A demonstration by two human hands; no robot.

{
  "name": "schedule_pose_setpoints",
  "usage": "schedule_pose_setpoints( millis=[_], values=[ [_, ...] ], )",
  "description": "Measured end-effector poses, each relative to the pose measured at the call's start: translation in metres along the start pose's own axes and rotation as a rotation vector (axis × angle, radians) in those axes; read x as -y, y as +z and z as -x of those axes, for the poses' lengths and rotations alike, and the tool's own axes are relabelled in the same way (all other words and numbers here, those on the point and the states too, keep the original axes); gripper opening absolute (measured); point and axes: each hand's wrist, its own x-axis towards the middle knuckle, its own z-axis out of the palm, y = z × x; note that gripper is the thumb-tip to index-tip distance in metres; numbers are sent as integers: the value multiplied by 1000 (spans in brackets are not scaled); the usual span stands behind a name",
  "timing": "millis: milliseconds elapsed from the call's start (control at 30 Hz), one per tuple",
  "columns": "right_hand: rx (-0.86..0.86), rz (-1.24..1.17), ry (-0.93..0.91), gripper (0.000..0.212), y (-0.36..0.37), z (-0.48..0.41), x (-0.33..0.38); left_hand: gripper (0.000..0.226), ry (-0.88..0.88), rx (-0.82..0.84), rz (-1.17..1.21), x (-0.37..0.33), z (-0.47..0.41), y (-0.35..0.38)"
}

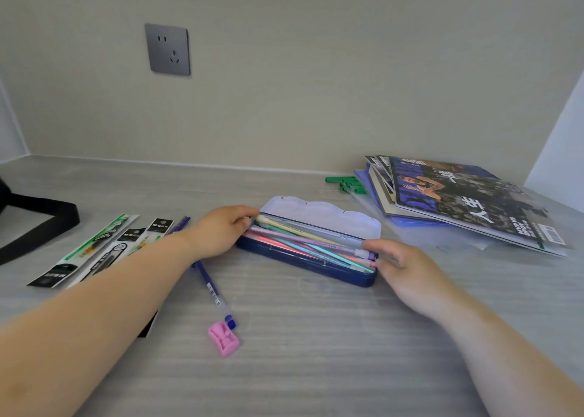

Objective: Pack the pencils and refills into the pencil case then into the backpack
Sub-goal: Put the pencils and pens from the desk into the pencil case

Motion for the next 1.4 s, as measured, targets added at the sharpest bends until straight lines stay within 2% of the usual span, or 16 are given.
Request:
schedule_pose_setpoints(
  millis=[167, 300, 467, 633, 733, 867, 1033, 1100, 1233, 1400],
  values=[
    [1, -78, -16, 23, -2, 3, 5, 34, 50, -6, -78, 0, 2, 2],
    [-5, -168, -73, 31, -4, 6, 12, 32, 73, -59, -127, 2, 5, -1],
    [4, -80, -95, 22, -3, 8, 13, 30, 106, -49, -233, 0, 7, 0],
    [-36, -91, -92, 20, -3, 8, 13, 28, 79, -124, -226, -2, 8, -1],
    [-9, -65, -74, 20, -3, 7, 12, 31, 128, -88, -319, 0, 6, -1],
    [-13, -48, -81, 21, -3, 6, 10, 41, 96, 20, -402, -1, -2, 3],
    [8, -45, -69, 22, -4, 4, 7, 43, 18, 124, -386, -2, -18, 7],
    [16, -41, -81, 22, -4, 4, 7, 40, 2, 110, -373, -3, -26, 5],
    [14, -54, -92, 20, -4, 2, 5, 33, 17, -31, -291, -5, -32, 4],
    [42, -71, -76, 19, -4, 2, 6, 31, 8, 19, -194, -5, -25, 2]
  ],
)
